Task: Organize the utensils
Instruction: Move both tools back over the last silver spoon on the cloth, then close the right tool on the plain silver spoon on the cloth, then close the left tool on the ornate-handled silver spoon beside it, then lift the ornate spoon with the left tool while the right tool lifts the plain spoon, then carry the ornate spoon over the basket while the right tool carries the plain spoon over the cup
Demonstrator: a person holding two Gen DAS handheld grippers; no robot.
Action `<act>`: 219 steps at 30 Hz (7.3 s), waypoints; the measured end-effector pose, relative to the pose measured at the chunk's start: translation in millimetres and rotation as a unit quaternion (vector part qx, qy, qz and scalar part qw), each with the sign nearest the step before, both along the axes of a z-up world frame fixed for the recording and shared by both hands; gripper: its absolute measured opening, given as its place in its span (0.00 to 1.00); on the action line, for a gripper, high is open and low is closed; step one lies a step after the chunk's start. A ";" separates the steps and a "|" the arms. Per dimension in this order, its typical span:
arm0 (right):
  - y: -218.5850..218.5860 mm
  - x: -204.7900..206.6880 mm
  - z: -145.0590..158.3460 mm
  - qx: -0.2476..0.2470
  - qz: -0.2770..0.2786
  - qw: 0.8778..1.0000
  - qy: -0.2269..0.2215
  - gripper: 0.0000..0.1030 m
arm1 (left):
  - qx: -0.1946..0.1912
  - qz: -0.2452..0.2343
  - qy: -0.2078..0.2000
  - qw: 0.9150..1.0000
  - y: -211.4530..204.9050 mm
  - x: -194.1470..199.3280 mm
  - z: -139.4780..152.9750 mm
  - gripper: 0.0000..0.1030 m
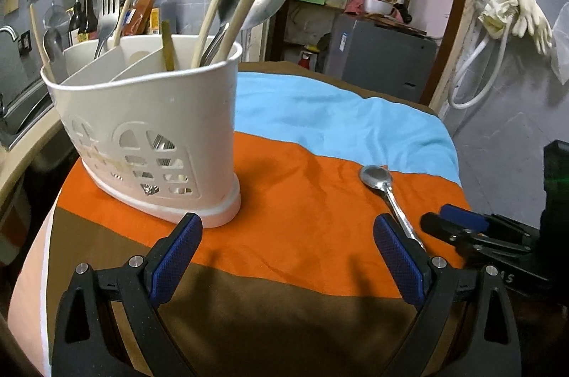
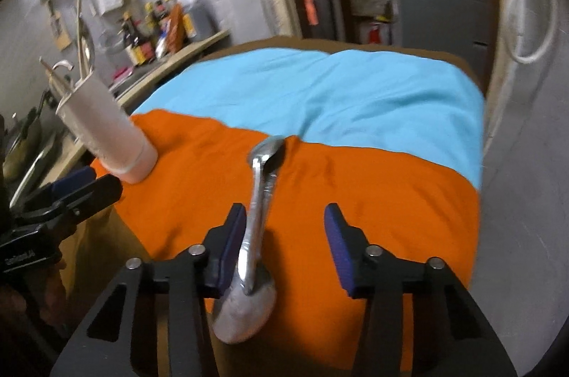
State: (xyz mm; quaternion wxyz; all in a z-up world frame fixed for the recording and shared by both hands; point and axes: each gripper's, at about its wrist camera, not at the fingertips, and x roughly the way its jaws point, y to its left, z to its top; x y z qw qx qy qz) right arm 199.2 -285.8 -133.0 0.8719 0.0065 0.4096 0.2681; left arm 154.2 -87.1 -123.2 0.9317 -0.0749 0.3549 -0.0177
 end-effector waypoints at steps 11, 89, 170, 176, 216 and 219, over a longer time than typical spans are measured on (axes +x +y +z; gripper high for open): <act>20.6 21.3 -10.0 -0.035 0.027 0.999 0.023 0.19 | -0.014 -0.014 0.024 1.000 1.6 7.9 -6.4 0.91; -50.4 -0.8 -10.6 -0.008 -0.062 0.996 0.069 0.14 | 0.049 -0.209 0.188 0.958 -72.1 72.8 -20.3 0.05; 79.5 -63.8 160.3 0.193 -0.078 0.940 -0.270 0.04 | -0.043 -0.128 -0.143 0.980 76.1 -34.4 157.1 0.07; 110.9 -59.1 174.8 0.249 -0.050 0.924 -0.286 0.04 | -0.040 -0.074 -0.161 0.983 126.8 -37.3 174.1 0.07; 188.1 -29.7 115.3 0.264 -0.057 0.920 -0.285 0.05 | -0.061 0.006 -0.177 0.982 206.4 5.7 131.9 0.07; 190.1 -32.8 115.0 0.254 -0.051 0.921 -0.292 0.05 | -0.061 0.008 -0.177 0.982 205.5 6.4 129.6 0.07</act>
